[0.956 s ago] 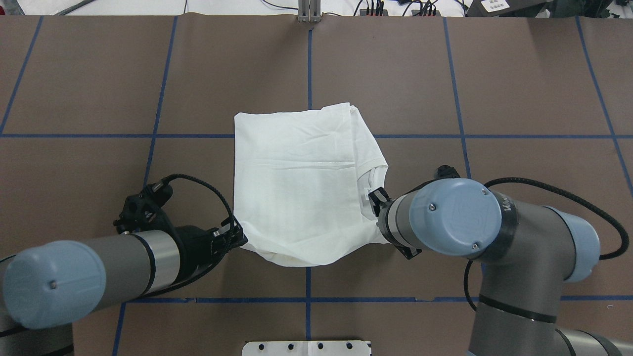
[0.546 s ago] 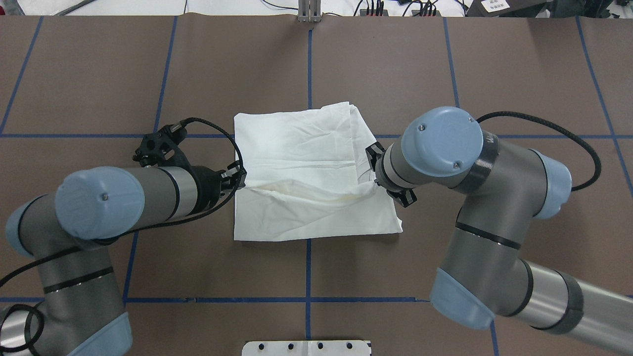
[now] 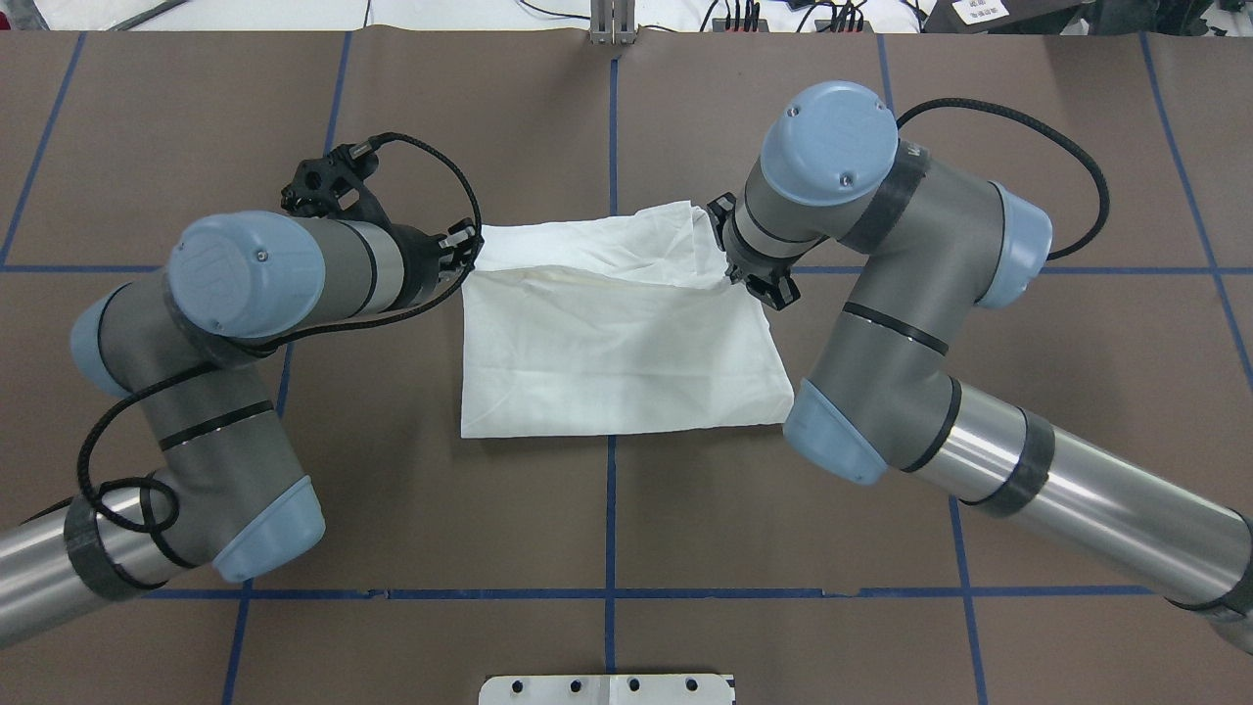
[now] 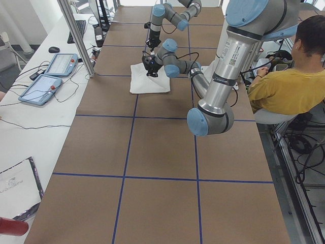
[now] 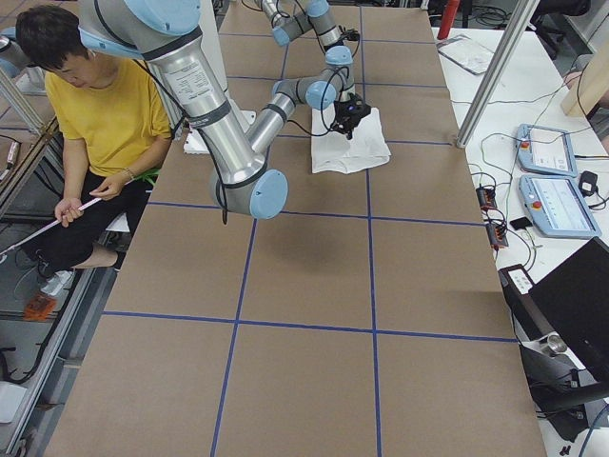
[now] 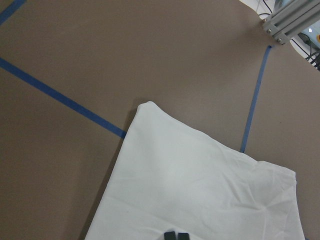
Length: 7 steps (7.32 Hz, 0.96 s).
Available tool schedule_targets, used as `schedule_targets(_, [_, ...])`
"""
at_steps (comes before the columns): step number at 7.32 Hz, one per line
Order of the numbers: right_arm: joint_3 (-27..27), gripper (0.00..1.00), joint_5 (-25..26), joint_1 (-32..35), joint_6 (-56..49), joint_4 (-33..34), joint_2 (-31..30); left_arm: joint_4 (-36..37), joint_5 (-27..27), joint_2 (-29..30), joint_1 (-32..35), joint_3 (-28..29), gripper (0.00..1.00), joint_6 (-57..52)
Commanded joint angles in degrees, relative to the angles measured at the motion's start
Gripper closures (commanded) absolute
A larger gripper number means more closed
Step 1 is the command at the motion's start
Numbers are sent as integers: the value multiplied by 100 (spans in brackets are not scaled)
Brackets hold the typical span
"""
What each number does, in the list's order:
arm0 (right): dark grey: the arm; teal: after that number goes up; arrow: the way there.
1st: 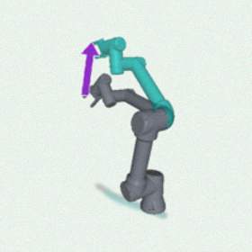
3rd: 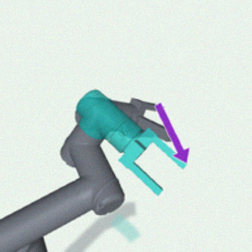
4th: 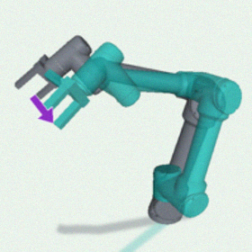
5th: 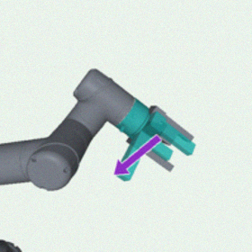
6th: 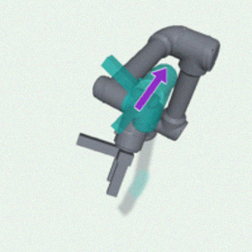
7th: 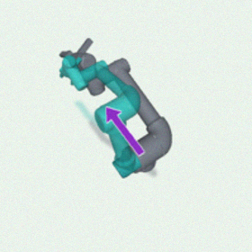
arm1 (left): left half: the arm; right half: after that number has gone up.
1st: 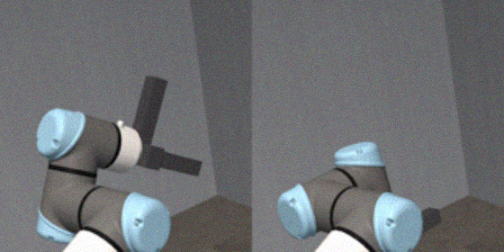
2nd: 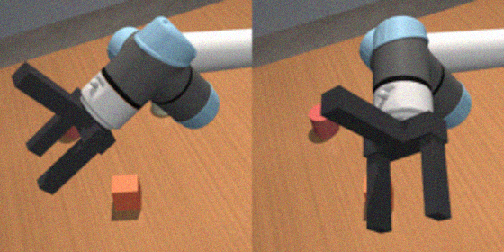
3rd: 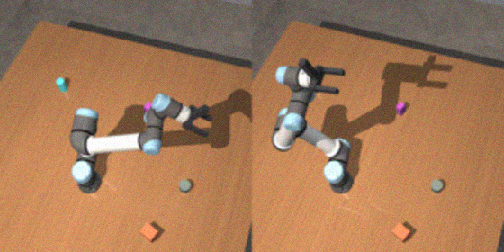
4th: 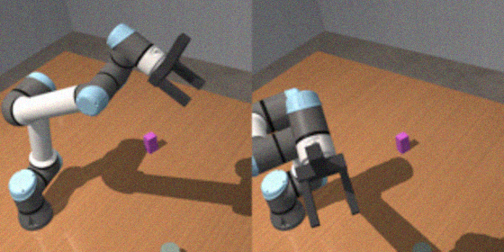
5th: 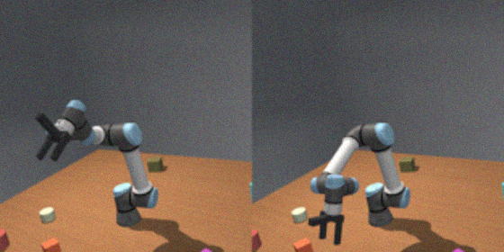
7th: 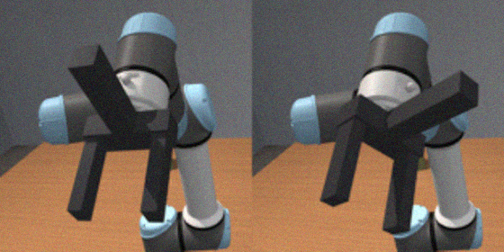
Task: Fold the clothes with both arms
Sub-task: 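Lift the near edge with both grippers and carry it over the far edge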
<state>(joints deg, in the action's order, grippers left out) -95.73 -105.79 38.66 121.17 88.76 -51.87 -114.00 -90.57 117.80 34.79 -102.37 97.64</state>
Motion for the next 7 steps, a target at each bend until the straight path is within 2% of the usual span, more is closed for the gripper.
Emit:
schedule_targets(1, [990,100,-135,195,-137,-395,534,-532,-66,234,273,785,100,-262])
schedule_targets(3, [1738,100,-283,352,-260,-430,1028,-930,-198,523,458,1480,100,-447])
schedule_targets(5, [2284,100,-284,388,-400,-1157,1064,-1263,-190,550,467,1815,100,-447])
schedule_targets(6, [2321,100,-284,388,-514,-1168,1065,-1396,-181,568,476,1973,100,-456])
schedule_targets(7, [2374,96,-284,406,-533,-1238,1073,-1414,-172,638,493,2131,100,-604])
